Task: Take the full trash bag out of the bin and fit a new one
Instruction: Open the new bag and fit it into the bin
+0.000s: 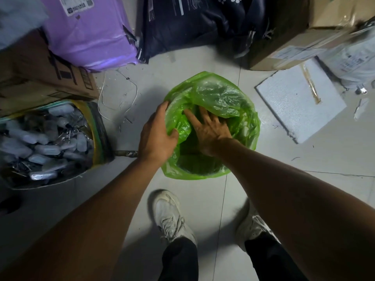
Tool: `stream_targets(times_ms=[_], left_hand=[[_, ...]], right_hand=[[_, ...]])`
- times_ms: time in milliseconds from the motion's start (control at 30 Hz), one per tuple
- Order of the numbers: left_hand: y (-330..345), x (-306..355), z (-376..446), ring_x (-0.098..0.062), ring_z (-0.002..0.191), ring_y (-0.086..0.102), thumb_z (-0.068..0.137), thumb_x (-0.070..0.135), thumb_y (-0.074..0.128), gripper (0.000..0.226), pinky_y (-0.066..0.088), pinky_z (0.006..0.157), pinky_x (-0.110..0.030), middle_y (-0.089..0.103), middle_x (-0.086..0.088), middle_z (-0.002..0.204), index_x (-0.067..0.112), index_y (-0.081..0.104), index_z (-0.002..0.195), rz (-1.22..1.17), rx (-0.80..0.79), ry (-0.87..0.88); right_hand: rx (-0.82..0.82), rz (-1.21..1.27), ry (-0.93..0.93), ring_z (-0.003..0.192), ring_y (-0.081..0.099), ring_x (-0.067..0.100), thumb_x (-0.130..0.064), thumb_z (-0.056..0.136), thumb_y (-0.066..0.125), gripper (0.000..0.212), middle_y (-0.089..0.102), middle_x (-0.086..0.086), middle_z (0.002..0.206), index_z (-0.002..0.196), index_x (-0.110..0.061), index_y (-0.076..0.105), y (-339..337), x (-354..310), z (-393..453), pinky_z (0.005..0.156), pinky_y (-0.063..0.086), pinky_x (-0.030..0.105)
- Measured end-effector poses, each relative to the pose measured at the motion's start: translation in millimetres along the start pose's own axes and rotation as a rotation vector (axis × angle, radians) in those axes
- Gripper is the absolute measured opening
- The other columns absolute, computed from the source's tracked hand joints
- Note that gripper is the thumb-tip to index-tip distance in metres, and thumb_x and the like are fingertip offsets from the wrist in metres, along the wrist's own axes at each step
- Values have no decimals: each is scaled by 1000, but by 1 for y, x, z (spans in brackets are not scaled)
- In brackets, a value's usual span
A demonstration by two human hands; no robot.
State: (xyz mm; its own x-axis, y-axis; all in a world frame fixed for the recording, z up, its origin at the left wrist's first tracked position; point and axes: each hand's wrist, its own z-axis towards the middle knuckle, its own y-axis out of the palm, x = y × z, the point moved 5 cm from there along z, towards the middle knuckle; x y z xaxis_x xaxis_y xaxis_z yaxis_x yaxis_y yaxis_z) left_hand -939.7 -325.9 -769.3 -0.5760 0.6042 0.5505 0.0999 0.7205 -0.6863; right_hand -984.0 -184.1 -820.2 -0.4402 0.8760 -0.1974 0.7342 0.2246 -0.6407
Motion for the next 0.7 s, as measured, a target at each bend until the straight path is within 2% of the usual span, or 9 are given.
stream_targets(times_ms=[100, 200, 300, 467, 567, 700], left_hand=[[1, -2, 2, -22, 126, 53, 80, 17, 68, 72, 43, 104, -34, 55, -1, 139, 28, 36, 144, 3, -7, 33], [-1, -1, 3, -21, 126, 52, 79, 20, 69, 73, 43, 104, -34, 54, 2, 140, 31, 35, 143, -11, -14, 41], [-1, 0, 5, -19, 125, 53, 78, 23, 69, 73, 44, 104, -37, 54, 4, 139, 32, 35, 142, -33, -22, 62], [2, -4, 5, -19, 120, 57, 76, 19, 70, 74, 46, 102, -34, 58, 2, 134, 31, 38, 142, -22, -9, 81], [3, -1, 5, -17, 118, 58, 75, 17, 70, 75, 46, 100, -29, 60, 4, 131, 33, 38, 141, -38, 16, 82], [4, 0, 3, -16, 116, 59, 74, 15, 69, 74, 47, 99, -29, 61, 5, 129, 34, 39, 139, -58, 8, 75]], right_hand=[[-13, 11, 6, 149, 2, 39, -56, 72, 74, 124, -21, 7, 161, 148, -40, -23, 11, 6, 11, 111, 31, 56], [-38, 4, 17, 149, -4, 39, -66, 67, 72, 129, -26, 9, 160, 148, -39, -25, 22, 10, 21, 114, 23, 58], [-40, 35, 12, 148, -6, 41, -68, 65, 73, 130, -25, 10, 160, 149, -39, -22, 30, 11, 32, 115, 17, 59], [-19, 0, 8, 146, -14, 44, -63, 70, 73, 124, -23, 15, 160, 151, -36, -17, 46, 15, 50, 117, 3, 60], [-2, -19, 25, 146, -17, 42, -68, 68, 71, 124, -22, 13, 160, 151, -37, -16, 49, 19, 57, 113, 4, 69], [-7, -39, 56, 146, -17, 41, -72, 67, 68, 124, -19, 11, 161, 151, -36, -16, 53, 21, 57, 110, 4, 74]])
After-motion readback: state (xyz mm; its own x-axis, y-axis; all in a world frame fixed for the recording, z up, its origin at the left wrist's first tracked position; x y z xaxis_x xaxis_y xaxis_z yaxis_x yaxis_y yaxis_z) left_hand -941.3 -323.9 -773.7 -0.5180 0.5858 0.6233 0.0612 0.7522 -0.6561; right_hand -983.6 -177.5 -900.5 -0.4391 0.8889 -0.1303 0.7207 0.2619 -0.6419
